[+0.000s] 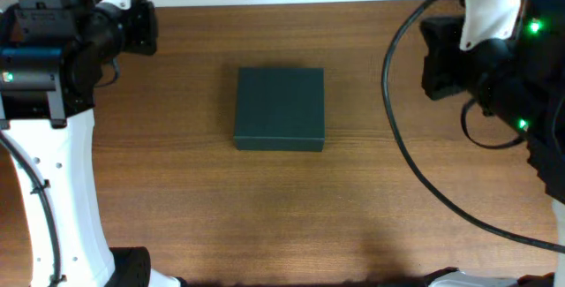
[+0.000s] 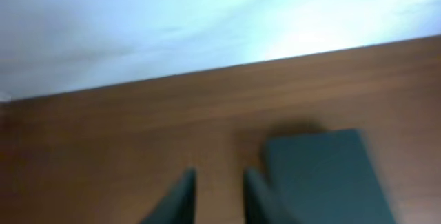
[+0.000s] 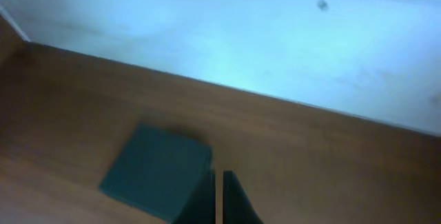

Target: Pack container

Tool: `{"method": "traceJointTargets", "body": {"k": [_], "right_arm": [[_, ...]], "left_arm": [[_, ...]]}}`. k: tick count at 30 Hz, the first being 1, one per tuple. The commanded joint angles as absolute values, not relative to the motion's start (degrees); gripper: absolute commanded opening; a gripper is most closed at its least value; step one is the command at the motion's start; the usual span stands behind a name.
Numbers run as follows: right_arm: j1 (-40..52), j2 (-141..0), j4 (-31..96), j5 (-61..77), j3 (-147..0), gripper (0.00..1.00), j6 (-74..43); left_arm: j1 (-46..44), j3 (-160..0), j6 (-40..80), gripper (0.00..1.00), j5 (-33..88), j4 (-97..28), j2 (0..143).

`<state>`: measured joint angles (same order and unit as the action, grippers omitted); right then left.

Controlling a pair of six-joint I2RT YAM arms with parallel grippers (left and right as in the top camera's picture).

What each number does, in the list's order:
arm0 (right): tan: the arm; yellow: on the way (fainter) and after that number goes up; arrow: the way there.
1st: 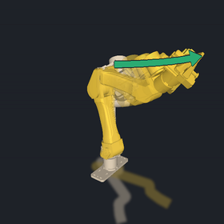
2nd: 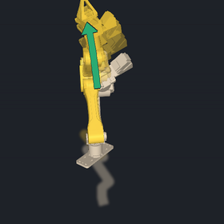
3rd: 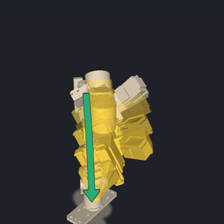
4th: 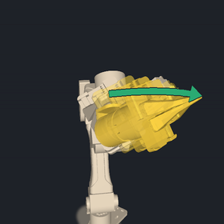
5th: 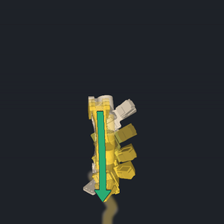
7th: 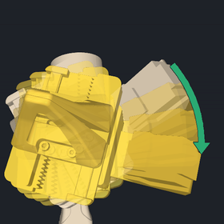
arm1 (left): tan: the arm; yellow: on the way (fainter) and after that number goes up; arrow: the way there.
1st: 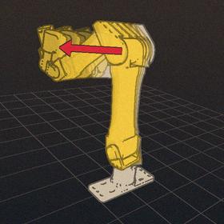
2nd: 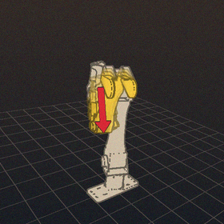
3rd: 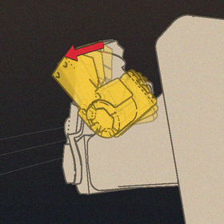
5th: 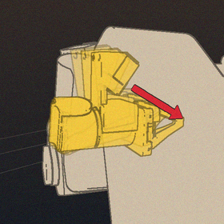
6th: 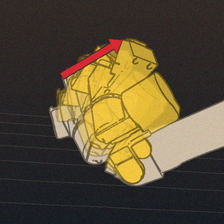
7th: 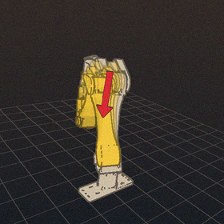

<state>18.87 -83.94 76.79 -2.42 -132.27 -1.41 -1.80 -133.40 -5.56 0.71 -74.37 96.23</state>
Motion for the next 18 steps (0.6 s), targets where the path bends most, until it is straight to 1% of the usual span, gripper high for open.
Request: {"method": "traceJointTargets", "body": {"k": [1,3,7,9,13,14,15,16,17,18], "right_arm": [[17.67,-83.44,78.59,-6.98,-132.25,0.04,-4.62],[15.59,-82.3,80.07,-6.98,-132.25,0.04,-6.15],[9.47,-79.42,82.59,-6.94,-132.25,0.04,-6.52],[6.35,-78.02,83.57,-6.94,-132.25,0.04,-6.5],[1.08,-75.75,85.36,-6.87,-132.25,0.05,-6.48],[0.32,-75.35,85.71,-6.7,-132.25,0.08,-6.48],[-0.19,-74.96,86.0,-6.5,-132.25,0.14,-6.48],[-0.45,-74.59,86.19,-6.5,-132.25,0.27,-6.48],[-0.45,-74.39,86.21,-6.55,-132.25,0.47,-6.46],[-0.45,-74.22,86.21,-6.57,-132.25,0.59,-6.46]], "left_arm": [[-1.02,-133.34,-5.65,0.34,-10.48,-74.98,95.72],[0.47,-133.34,-5.65,0.44,-10.59,-75.09,95.15],[5.21,-133.34,-5.67,0.6,-10.61,-75.02,93.95],[8.1,-133.34,-5.69,0.63,-10.59,-75.05,93.27],[13.67,-133.34,-6.2,0.77,-10.52,-75.02,92.18],[14.52,-133.34,-6.37,0.79,-10.55,-75.07,92.05],[15.31,-133.34,-6.35,0.81,-10.55,-75.18,91.94],[15.79,-133.34,-6.33,0.87,-10.55,-75.4,91.9],[16.16,-133.34,-6.33,0.99,-10.52,-75.85,91.9],[16.32,-133.34,-6.33,0.99,-10.52,-76.12,91.9]]}}
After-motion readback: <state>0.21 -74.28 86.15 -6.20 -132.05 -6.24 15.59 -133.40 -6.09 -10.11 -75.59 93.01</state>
